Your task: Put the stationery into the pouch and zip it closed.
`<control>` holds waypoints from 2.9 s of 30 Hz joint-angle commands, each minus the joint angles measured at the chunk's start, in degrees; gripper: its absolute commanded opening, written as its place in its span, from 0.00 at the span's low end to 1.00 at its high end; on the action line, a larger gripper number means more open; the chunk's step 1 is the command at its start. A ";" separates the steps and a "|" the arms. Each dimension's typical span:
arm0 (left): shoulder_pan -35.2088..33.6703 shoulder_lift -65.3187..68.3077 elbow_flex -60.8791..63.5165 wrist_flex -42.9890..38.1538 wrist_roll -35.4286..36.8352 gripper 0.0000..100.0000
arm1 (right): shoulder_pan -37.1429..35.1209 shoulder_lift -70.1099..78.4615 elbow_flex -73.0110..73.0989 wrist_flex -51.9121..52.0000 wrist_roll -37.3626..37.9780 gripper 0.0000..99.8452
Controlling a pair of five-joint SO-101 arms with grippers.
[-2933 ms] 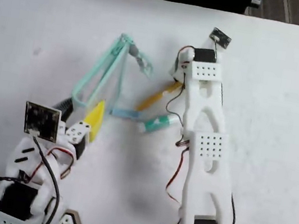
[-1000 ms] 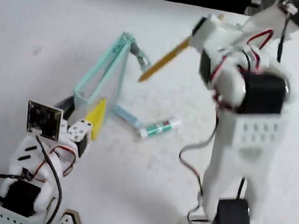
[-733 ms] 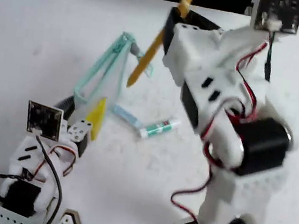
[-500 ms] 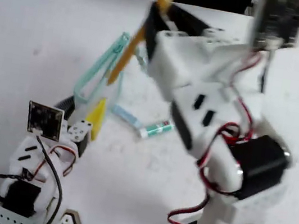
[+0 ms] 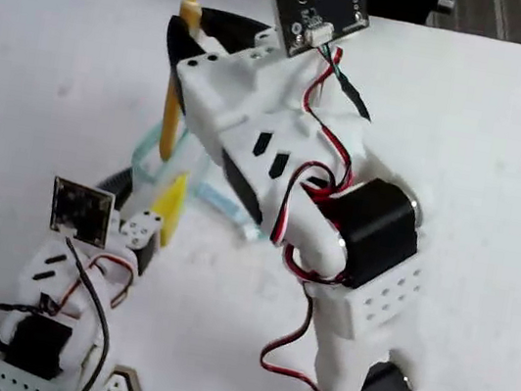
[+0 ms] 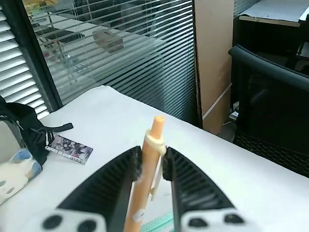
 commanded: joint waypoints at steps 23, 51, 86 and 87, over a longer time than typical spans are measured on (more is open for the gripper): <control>0.31 -0.04 -0.26 -1.23 -0.44 0.20 | 11.21 -1.36 4.04 13.76 8.09 0.26; -1.54 -0.04 0.00 -1.58 0.00 0.20 | 22.90 24.92 48.79 -9.45 -21.63 0.27; -1.45 -0.04 -0.18 -1.41 0.00 0.20 | 26.86 37.05 44.48 -8.48 -25.05 0.02; -1.45 -0.04 -0.18 -1.41 0.00 0.20 | 26.77 37.05 44.48 -8.48 -25.05 0.02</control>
